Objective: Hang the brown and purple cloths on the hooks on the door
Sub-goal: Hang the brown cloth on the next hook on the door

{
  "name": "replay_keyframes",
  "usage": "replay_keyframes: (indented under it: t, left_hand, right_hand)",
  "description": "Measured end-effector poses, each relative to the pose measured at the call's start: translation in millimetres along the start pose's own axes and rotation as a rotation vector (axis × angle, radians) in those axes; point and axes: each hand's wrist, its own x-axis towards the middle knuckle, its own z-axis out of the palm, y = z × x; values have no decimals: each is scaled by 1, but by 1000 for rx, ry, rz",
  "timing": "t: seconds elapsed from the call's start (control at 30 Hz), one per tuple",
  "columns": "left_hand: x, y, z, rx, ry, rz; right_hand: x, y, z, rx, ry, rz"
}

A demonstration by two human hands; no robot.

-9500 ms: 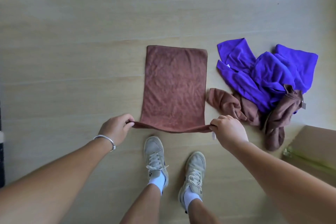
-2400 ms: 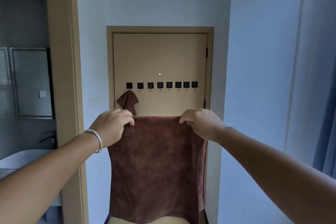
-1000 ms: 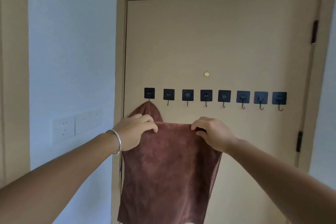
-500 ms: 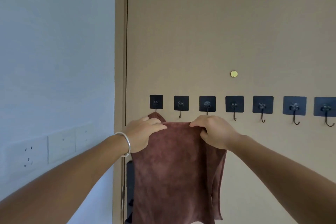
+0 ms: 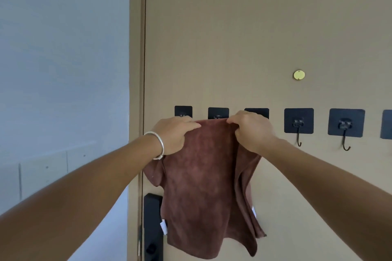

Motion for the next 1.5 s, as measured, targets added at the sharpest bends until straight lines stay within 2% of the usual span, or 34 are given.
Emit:
replay_keyframes:
  t: [0.3, 0.43, 0.53, 0.63, 0.73, 0.83, 0.9, 0.97, 1.07, 1.13, 1.23, 1.33, 1.37, 1.43, 1.5]
  left_hand:
    - [26, -1, 41, -25, 2, -64]
    - [19, 10, 60, 59, 36, -61]
    - [13, 20, 69, 81, -17, -40]
    - [4, 32, 77, -31, -70, -53]
    - [-4, 43, 81, -171, -136, -87]
    - [-10, 40, 79, -47, -52, -78]
    - [-13, 34, 78, 100, 68, -32]
    - [-18, 34, 80, 98, 53, -46]
    - [-26, 40, 88, -73, -109, -152]
    - [-29, 42, 99, -245, -143, -173]
    - [-29, 45, 115, -614, -143, -158]
    - [-32, 51, 122, -1049, -220, -176]
    - [-34, 52, 125, -1108, -228, -195]
    - [-38, 51, 134, -1030, -209, -223]
    - [-44, 49, 139, -782, -203, -226]
  right_hand:
    - [4, 2, 38, -317, 19, -17]
    - [-9, -10, 51, -384, 44, -20]
    - [-25, -17, 66, -429, 34, -23]
    - [-42, -28, 81, -442, 61, -55]
    - [-50, -35, 89, -399, 82, 1]
    - [-52, -33, 87, -311, 92, 99]
    - [-59, -32, 88, -129, 183, 152]
    - [-68, -36, 92, 102, 188, 217]
    - [-79, -44, 106, 249, 73, 293]
    - [-84, -47, 113, 287, 54, 303]
    - [-86, -50, 117, 374, 80, 325]
    - [-88, -46, 118, 418, 178, 350]
    - [-90, -46, 118, 423, 209, 353]
    - [-94, -48, 120, 413, 196, 345]
    - [-98, -51, 126, 391, 136, 319]
